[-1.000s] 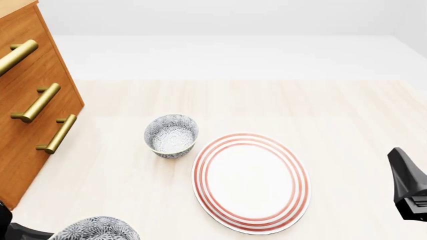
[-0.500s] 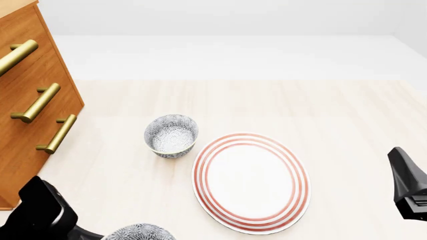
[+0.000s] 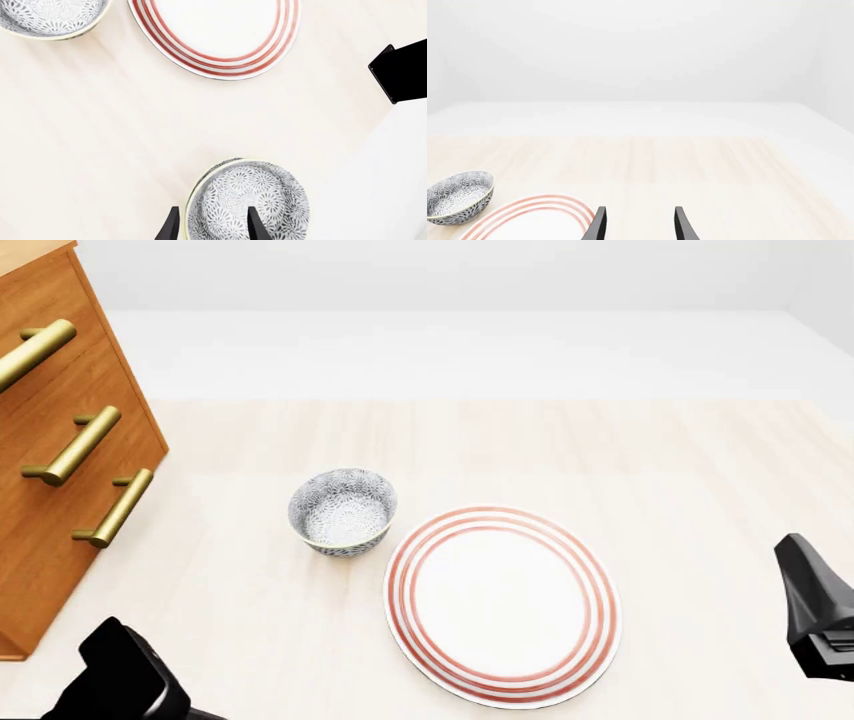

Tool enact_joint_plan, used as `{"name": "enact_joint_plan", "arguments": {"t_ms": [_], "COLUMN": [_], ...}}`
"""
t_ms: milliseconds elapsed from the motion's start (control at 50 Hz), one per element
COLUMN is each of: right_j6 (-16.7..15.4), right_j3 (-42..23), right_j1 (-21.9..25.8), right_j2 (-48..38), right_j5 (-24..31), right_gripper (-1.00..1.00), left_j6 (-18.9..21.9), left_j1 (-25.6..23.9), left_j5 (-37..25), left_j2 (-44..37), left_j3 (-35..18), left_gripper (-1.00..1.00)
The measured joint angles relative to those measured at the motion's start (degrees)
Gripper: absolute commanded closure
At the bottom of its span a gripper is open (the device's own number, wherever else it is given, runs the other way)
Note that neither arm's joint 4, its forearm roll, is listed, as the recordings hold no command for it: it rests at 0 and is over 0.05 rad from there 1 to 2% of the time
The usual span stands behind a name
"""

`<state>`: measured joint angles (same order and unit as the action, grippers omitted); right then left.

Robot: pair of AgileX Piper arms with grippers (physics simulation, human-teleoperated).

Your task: Stack the bowl in the middle on the bowl at the back.

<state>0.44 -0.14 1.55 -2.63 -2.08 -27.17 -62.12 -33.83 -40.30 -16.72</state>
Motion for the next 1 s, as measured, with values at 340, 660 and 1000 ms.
{"name": "enact_joint_plan", "arguments": {"t_ms": [340,660,1000], "right_j6": [-0.02,-0.16,-0.34], "right_j3": [-0.01,0.01,0.00], "right_j1": [0.15,0.29,0.31], "right_j2": [0.32,0.10,0.15], "right_j5": [0.29,0.05,0.12], "right_gripper": [-1.00,-1.00,-1.00], "left_j6": [-0.47,3.04,6.74], "left_j1": [-0.73,3.34,10.05], "left_j5": [0.49,-11.46,-25.76], "left_j2": [-0.65,8.12,17.71], "left_j3": [-0.22,-6.19,-16.00], "left_gripper": [-1.00,-1.00,-1.00]}}
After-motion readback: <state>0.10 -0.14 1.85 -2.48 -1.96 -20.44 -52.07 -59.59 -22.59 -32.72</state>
